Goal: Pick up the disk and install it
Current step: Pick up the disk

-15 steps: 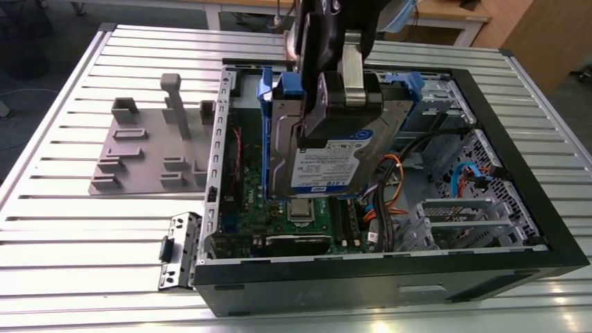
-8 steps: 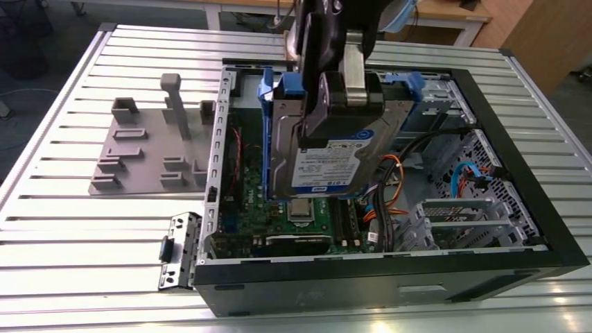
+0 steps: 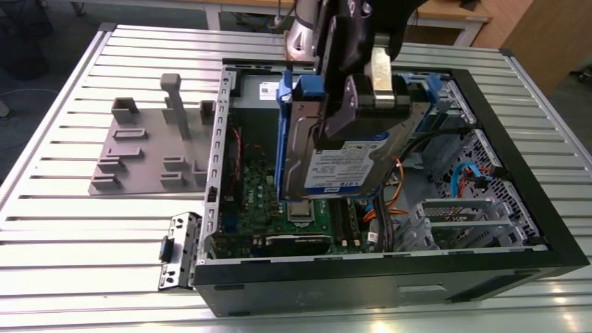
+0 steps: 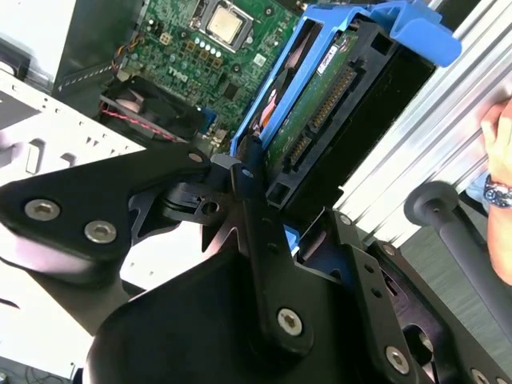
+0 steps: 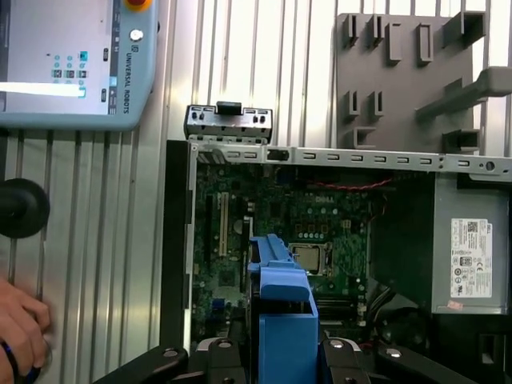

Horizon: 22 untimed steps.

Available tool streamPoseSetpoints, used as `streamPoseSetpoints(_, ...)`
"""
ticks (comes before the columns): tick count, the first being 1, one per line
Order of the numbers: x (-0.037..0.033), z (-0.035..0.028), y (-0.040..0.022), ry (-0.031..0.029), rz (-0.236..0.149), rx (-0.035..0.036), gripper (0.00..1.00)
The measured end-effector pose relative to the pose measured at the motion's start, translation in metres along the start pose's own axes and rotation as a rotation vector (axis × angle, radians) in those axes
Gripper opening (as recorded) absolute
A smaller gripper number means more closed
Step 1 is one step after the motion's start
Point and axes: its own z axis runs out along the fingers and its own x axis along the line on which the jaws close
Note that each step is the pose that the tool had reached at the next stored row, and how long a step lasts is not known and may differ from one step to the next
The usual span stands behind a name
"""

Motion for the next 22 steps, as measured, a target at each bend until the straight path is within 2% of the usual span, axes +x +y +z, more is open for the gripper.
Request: streamPoseSetpoints(22, 0.0122, -0.0009, -0.0317, 0.0000, 0.000, -0.0005, 0.36)
